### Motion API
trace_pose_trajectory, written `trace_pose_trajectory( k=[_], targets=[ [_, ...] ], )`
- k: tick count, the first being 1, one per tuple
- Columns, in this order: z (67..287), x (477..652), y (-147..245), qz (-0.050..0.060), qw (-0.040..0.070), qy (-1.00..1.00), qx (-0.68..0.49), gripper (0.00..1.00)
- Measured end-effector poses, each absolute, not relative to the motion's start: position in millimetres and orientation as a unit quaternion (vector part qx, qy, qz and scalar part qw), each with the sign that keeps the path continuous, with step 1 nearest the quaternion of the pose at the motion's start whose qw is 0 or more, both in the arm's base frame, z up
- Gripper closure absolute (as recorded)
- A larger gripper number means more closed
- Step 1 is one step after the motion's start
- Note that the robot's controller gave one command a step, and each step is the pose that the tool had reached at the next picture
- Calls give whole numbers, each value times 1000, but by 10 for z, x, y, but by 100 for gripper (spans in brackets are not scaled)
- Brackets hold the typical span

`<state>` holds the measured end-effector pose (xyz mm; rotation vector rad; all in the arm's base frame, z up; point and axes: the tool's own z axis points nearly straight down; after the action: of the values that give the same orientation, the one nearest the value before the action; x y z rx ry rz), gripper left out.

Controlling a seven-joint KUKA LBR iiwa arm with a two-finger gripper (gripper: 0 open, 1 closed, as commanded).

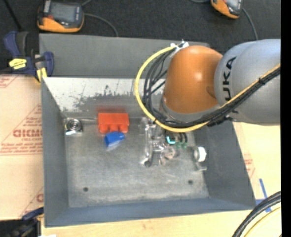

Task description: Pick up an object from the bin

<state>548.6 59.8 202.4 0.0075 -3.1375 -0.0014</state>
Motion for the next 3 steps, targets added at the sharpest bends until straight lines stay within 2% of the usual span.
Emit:
trace_pose_trajectory(
  k=[1, 2, 3],
  targets=[
    [1760, 5812, 1104, -1, -2, -1000, 15, 0],
    [699, 6216, 1185, -1, -4, -998, -67, 0],
    [711, 6202, 1183, -1, -1, -998, -67, 100]
  ],
)
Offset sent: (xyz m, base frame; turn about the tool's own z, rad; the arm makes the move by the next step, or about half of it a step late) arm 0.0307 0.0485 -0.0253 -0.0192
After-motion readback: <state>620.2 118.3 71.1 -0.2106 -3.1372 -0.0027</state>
